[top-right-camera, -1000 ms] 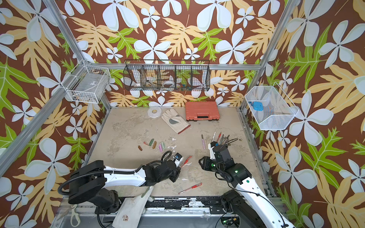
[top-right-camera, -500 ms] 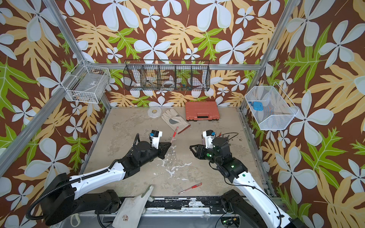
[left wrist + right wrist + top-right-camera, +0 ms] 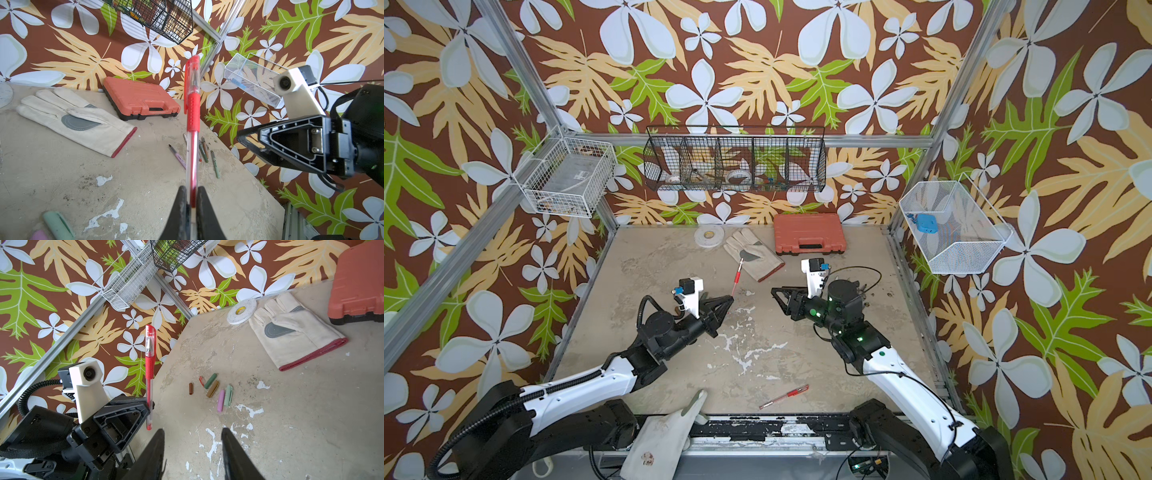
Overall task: Remove pen caps from pens
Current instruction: Open the pen cap on the pen.
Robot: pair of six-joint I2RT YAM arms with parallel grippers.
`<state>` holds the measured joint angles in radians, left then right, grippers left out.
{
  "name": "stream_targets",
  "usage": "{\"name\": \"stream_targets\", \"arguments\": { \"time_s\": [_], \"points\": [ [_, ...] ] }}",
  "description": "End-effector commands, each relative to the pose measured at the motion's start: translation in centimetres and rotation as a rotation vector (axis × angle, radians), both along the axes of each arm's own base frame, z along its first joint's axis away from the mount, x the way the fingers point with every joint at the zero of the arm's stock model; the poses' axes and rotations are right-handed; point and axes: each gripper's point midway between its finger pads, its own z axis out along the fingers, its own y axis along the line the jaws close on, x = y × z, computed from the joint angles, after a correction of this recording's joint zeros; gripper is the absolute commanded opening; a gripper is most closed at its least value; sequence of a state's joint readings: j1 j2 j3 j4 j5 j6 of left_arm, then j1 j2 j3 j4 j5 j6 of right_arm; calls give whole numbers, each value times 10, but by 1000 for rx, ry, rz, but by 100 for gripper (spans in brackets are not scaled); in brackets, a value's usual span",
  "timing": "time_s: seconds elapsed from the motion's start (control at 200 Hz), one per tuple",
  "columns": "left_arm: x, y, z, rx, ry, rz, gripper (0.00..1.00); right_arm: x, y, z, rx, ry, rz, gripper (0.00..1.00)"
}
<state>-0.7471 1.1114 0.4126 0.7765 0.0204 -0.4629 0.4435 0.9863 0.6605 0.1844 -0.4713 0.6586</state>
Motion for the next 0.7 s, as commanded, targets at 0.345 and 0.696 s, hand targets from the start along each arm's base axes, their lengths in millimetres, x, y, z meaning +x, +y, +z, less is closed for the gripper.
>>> {"name": "stream_targets", "arguments": {
  "time_s": [0.345, 0.696],
  "points": [
    [4, -7, -16, 32, -49, -16, 0, 4, 17, -15, -67, -221, 120, 45],
    [3, -12, -24, 34, -31, -40, 0, -9, 22, -34, -30, -210, 183, 44]
  ]
}}
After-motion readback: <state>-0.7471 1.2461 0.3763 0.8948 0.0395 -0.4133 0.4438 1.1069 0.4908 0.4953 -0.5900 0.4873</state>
